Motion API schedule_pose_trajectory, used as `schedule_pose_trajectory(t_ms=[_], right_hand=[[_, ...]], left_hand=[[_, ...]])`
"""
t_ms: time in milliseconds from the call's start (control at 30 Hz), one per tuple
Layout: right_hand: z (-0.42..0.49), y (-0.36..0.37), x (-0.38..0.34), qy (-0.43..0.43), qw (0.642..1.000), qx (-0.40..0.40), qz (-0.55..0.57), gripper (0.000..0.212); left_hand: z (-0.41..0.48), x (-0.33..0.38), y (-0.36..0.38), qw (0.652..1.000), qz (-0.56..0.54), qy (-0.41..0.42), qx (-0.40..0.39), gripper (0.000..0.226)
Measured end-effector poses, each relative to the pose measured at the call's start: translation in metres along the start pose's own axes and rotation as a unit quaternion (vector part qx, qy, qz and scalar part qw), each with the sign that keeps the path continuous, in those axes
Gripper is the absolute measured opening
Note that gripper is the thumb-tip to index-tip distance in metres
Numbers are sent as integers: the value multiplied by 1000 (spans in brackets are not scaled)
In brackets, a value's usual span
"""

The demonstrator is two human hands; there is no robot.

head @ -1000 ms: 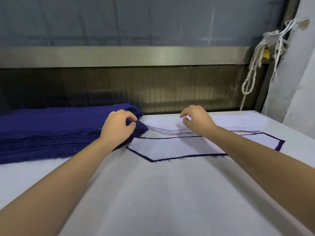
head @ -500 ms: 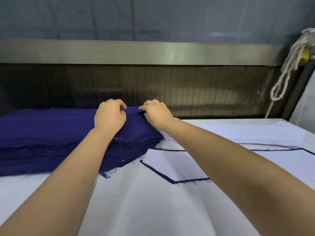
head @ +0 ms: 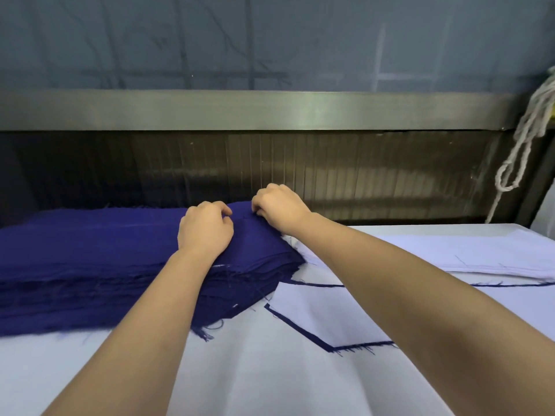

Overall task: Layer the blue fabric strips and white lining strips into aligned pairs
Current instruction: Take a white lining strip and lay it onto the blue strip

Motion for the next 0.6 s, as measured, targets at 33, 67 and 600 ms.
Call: schedule_pose_trajectory(t_ms=[33, 67, 600], right_hand=[[2, -1, -1, 6, 1000, 1, 7, 20], [3, -2, -1, 16, 1000, -2, 18, 18], [12, -33, -10, 205, 951, 76, 216, 15]], left_hand=[[0, 0, 0, 1000, -2, 1, 0, 28], [0, 0, 0, 1000, -3, 2, 1, 28], [3, -2, -1, 999, -39, 15, 11, 19]])
Point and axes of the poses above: each hand's wrist, its own z-axis towards the middle knuckle, its own y-axis out of the palm, x = y × z, the point moved 5 cm from there along z, towards the middle knuckle, and after that the axes turned 10 degrees about y, right-handed, at the moved point
